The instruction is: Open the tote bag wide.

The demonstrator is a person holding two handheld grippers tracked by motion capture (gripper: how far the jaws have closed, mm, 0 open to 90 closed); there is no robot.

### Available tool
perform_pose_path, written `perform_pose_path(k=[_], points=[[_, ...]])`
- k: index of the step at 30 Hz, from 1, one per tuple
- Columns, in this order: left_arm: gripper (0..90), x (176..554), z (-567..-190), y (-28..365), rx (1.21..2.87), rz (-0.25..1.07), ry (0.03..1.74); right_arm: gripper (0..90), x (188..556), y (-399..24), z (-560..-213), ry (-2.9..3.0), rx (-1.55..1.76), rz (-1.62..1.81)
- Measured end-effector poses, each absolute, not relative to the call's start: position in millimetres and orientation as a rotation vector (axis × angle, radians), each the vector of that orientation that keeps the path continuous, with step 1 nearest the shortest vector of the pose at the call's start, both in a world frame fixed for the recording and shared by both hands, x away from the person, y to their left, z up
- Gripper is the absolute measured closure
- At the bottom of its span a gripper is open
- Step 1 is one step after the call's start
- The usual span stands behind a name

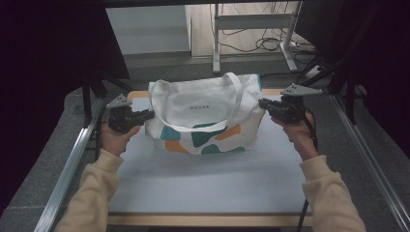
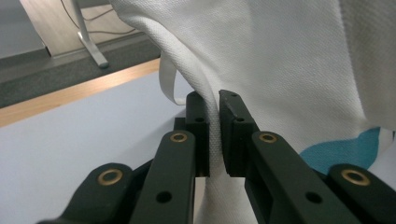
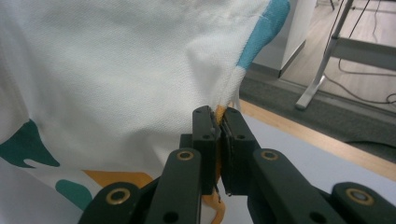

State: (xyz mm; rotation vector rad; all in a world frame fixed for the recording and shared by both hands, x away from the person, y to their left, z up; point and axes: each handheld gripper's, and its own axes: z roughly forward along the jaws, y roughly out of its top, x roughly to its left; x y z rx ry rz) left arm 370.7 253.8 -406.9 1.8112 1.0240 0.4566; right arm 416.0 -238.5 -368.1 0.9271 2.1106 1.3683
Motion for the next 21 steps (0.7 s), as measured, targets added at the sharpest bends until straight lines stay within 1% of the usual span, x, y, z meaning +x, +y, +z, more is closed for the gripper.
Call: perform_pose_path(k=[8, 16, 21], points=[[84.7, 358.9, -406.1, 255.3, 1.785, 0.494, 0.983, 84.8, 406.5, -243.8, -371.9, 2.082, 0.893, 1.391], [84.7, 350.9, -413.3, 255.4, 1.769, 0.505, 0.95, 84.8, 399.0, -249.1, -384.4, 2.079, 0.881, 1.41], [84.9, 344.3, -420.1, 253.1, 1.747, 0.535, 0.928, 84.9, 394.3, -250.8, -392.7, 2.071, 0.868, 1.418]])
